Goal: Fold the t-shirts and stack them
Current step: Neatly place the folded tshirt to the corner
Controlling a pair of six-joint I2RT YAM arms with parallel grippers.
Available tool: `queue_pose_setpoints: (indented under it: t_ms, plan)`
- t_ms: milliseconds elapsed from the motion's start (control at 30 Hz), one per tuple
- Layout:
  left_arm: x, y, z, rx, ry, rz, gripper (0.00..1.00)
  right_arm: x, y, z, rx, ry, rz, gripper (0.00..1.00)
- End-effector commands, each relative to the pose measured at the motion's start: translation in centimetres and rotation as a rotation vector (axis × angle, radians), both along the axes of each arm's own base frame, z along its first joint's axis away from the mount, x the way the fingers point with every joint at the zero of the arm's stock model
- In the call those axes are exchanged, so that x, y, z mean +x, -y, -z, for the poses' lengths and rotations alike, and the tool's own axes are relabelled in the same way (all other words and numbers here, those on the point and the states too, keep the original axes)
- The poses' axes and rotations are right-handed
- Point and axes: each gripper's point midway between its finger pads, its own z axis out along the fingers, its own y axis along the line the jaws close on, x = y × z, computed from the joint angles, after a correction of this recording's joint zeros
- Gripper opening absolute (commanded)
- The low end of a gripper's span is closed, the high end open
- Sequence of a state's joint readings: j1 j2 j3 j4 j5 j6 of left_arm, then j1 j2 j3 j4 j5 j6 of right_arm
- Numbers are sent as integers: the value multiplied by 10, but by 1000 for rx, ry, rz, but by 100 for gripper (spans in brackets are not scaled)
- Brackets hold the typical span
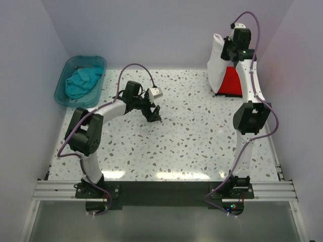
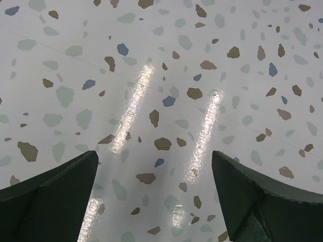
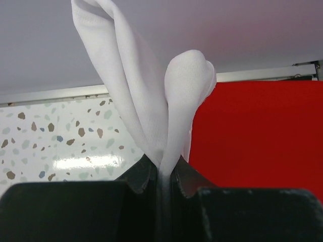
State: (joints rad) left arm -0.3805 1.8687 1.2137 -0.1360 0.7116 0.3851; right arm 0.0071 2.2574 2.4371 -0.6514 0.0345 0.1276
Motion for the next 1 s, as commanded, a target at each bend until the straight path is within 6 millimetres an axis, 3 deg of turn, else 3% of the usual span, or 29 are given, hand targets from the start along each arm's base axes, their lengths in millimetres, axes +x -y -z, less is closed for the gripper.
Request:
queue_pose_setpoints:
  t_ms: [0, 267, 733, 967]
  plan:
    - [12, 5, -19, -35, 64, 24, 100, -10, 25, -46, 13, 92, 53, 0]
    - [15, 7, -19, -37, 42, 18, 100, -4, 53, -17, -6, 49, 78, 0]
    - [19, 10, -18, -34, 22, 14, 100, 12, 113, 8, -100, 56, 104, 0]
    - [21, 10, -17, -29, 17, 13, 100, 14, 134, 35, -152, 24, 93, 0]
